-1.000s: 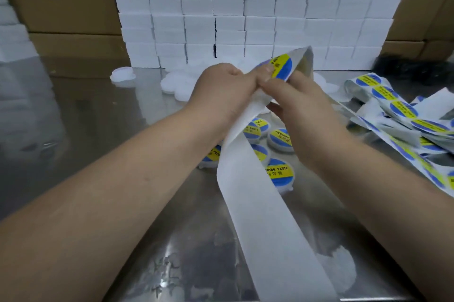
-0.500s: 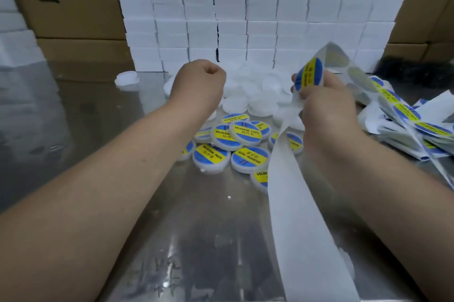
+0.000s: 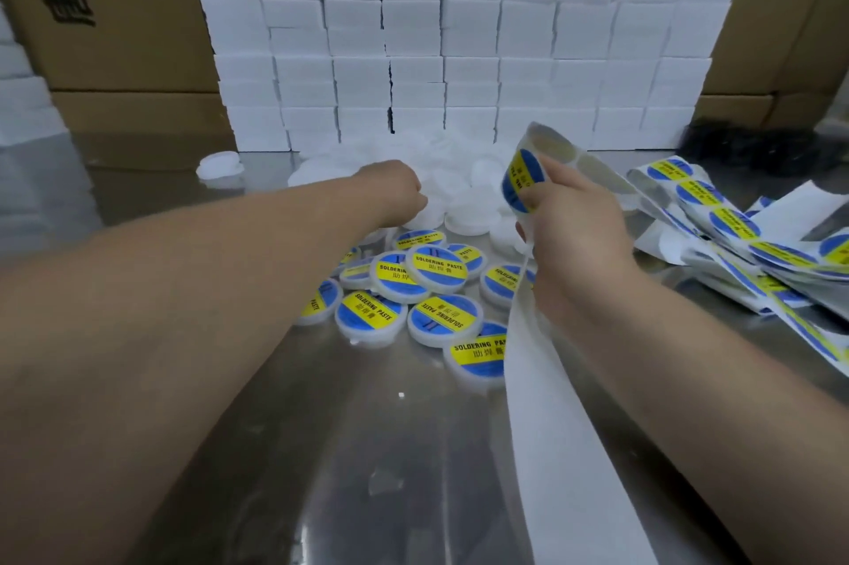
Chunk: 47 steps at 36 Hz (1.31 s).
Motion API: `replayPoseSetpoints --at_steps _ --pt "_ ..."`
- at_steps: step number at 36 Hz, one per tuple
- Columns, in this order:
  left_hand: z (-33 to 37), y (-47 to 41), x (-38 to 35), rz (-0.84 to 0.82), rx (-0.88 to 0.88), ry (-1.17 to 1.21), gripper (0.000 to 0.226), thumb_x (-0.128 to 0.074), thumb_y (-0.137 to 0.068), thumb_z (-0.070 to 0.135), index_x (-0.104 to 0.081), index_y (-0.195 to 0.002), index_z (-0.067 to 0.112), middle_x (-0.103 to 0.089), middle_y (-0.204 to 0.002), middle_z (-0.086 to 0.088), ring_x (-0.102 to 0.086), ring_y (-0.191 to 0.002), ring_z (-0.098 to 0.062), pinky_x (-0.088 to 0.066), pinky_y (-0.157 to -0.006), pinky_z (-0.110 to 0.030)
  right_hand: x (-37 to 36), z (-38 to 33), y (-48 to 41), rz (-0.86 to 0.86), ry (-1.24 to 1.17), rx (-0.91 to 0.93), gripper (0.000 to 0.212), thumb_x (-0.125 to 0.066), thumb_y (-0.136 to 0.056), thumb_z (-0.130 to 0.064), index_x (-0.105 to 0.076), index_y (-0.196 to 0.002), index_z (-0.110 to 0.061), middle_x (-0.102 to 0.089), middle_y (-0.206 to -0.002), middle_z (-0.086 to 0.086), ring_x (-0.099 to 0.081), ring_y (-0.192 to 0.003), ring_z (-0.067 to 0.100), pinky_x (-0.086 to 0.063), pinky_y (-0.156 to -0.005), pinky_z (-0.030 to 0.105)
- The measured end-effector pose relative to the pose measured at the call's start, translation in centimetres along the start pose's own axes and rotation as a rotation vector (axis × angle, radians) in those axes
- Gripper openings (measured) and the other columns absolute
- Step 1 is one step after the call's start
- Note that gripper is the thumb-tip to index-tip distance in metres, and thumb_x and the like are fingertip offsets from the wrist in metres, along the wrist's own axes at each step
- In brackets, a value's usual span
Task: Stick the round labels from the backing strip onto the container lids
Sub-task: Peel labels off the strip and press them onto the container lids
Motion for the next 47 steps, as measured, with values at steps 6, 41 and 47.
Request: replayPoseSetpoints --at_steps 6,41,47 --pt "0.7 -1.1 -1.0 -0.057 0.018 -0.015 0.043 -0.047 -0.093 0.034 -0.056 -0.122 0.005 -0.058 -0.125 -0.011 -0.051 -0.093 -0.023 -0.041 -0.079 -0.029 -0.3 0.3 0.0 -0.018 0.004 -0.025 0.036 -0.043 -0.086 -0.001 -0.058 -0.096 -0.032 -0.062 -0.078 -0.016 -0.056 -0.068 0.003 -0.045 -0.057 0.018" --pt "2.5 11.9 1.7 0.507 -0.138 0.631 0.03 -0.053 -0.078 0.017 -0.057 -0.072 0.046 -0.042 -0.07 0.008 -0.046 -0.067 -0.003 -0.032 -0.061 -0.017 -1.1 0.3 0.7 -0.192 0.038 0.076 0.017 -0.059 -0.079 -0.002 -0.063 -0.077 -0.018 -0.067 -0.075 0.006 -0.064 -0.068 0.02 -0.052 -0.062 0.033" --pt "2.4 12.1 1.5 0.569 -0.176 0.561 0.018 -0.059 -0.082 0.032 -0.069 -0.096 0.037 -0.04 -0.071 0.009 -0.044 -0.075 -0.012 -0.027 -0.062 -0.023 -1.4 -0.1 1.4 -0.27 -0.036 0.162 0.023 -0.059 -0.078 0.005 -0.061 -0.075 -0.017 -0.062 -0.067 0.003 -0.06 -0.061 0.014 -0.051 -0.06 0.027"
Point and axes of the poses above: each hand's wrist, its own y-axis away from the middle knuckle, its own x-axis out of the back of the hand, z = x × y, the point moved 1 cm from there along -y, towards the middle knuckle
